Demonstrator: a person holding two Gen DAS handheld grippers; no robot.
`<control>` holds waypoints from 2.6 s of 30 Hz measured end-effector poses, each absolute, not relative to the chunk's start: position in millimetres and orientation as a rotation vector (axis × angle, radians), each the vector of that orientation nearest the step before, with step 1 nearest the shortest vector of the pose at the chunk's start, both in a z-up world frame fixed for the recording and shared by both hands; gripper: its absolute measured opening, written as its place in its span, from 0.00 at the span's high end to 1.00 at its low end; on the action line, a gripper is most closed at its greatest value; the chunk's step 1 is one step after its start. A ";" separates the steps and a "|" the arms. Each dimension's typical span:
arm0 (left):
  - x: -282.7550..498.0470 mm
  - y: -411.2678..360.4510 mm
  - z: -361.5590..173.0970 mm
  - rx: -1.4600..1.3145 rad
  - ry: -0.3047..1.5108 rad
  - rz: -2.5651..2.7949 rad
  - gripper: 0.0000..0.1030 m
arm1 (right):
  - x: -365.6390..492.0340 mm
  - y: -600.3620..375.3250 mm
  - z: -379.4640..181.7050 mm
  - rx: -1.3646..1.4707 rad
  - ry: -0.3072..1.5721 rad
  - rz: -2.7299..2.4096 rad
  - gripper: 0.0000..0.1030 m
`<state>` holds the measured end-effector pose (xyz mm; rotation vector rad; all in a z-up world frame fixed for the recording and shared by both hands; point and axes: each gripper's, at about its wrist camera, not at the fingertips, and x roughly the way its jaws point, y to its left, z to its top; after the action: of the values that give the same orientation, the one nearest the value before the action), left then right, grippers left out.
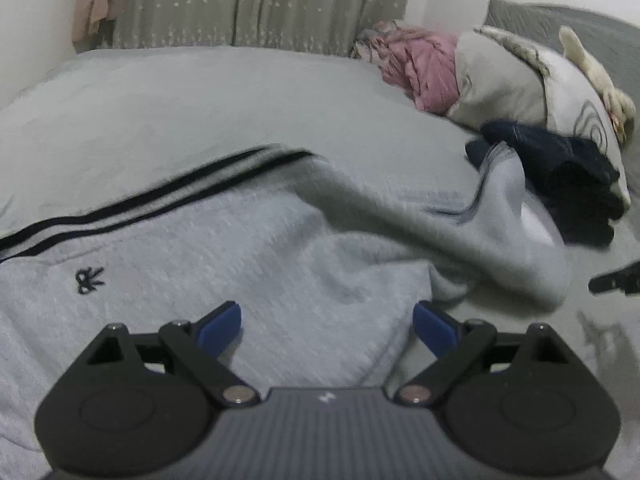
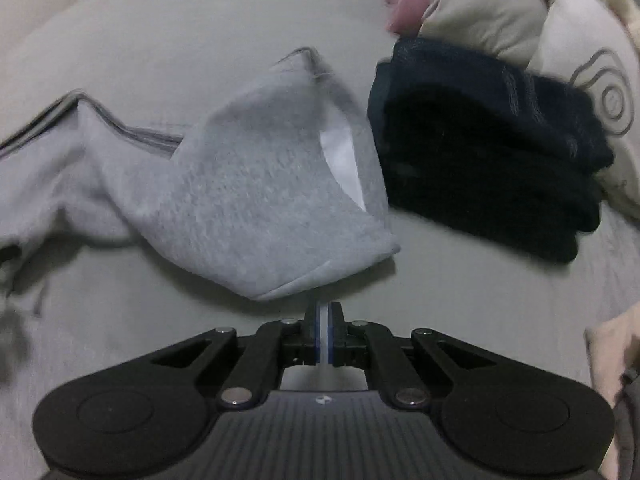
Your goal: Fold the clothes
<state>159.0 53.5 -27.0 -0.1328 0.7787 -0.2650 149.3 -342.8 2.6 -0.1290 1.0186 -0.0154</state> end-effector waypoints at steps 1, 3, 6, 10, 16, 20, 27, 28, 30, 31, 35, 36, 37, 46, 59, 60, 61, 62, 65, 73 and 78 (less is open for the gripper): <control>160.5 56.9 -27.2 -0.151 0.779 -0.260 0.09 | 150.6 -347.1 9.6 -0.088 0.974 -0.004 0.88; 163.5 59.4 -30.5 -0.166 0.793 -0.249 0.09 | 155.7 -353.6 21.8 -0.014 0.895 0.020 0.72; 164.8 57.6 -32.8 -0.139 0.795 -0.244 0.09 | 178.1 -355.4 30.4 0.066 0.808 0.048 0.58; 164.9 58.5 -31.6 -0.115 0.768 -0.248 0.09 | 217.2 -352.2 23.2 0.120 0.777 0.044 0.54; 170.5 66.5 -30.9 -0.149 0.766 -0.238 0.09 | 286.5 -351.2 -1.7 0.216 0.778 -0.022 0.54; 172.4 70.9 -31.2 -0.154 0.772 -0.231 0.09 | 285.2 -353.6 0.9 0.259 0.741 0.013 0.87; 166.8 72.9 -23.4 -0.166 0.745 -0.213 0.09 | 224.7 -352.1 44.1 0.175 0.587 0.043 0.92; 165.2 72.3 -21.9 -0.168 0.737 -0.213 0.09 | 210.0 -351.8 54.9 0.163 0.557 0.040 0.92; 161.9 71.2 -18.6 -0.165 0.719 -0.214 0.09 | 182.1 -351.1 76.5 0.141 0.505 0.032 0.93; 160.2 70.7 -17.1 -0.160 0.709 -0.215 0.09 | 170.5 -350.7 86.8 0.132 0.483 0.029 0.93; 154.2 69.2 -12.0 -0.138 0.667 -0.218 0.09 | 114.2 -345.2 143.4 0.091 0.373 0.018 0.93; 151.7 69.4 -9.9 -0.128 0.642 -0.216 0.09 | 99.5 -342.5 157.3 0.080 0.346 0.016 0.93; 149.7 70.7 -7.9 -0.121 0.616 -0.209 0.09 | 86.4 -338.1 170.2 0.058 0.316 0.015 0.93; 169.4 98.4 -14.6 -0.152 0.537 -0.089 0.08 | 73.6 -302.8 206.7 -0.171 0.232 -0.139 0.93; 198.9 128.0 -40.0 -0.178 0.618 0.039 0.08 | 328.6 -287.8 37.1 -0.409 0.505 -0.383 0.92; 199.8 128.4 -40.7 -0.185 0.622 0.031 0.08 | 335.6 -289.7 30.5 -0.409 0.528 -0.382 0.92; 200.1 128.3 -41.2 -0.189 0.626 0.024 0.08 | 341.1 -291.0 24.5 -0.409 0.549 -0.380 0.88; 198.4 128.2 -42.2 -0.189 0.629 0.018 0.08 | 346.7 -292.4 18.6 -0.409 0.570 -0.378 0.78; 195.5 125.4 -42.0 -0.178 0.629 0.010 0.08 | 346.3 -306.8 9.1 -0.394 0.598 -0.388 0.61; 174.1 97.5 -30.1 -0.138 0.620 -0.088 0.08 | 296.3 -374.9 64.1 -0.117 0.535 -0.235 0.32; 154.9 72.6 -26.7 -0.036 0.633 -0.172 0.08 | 252.6 -405.7 94.2 -0.085 0.503 -0.194 0.29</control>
<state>154.9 72.6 -26.7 -0.0360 0.6326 -0.1721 252.6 -405.7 94.2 -0.0849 0.5030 -0.1944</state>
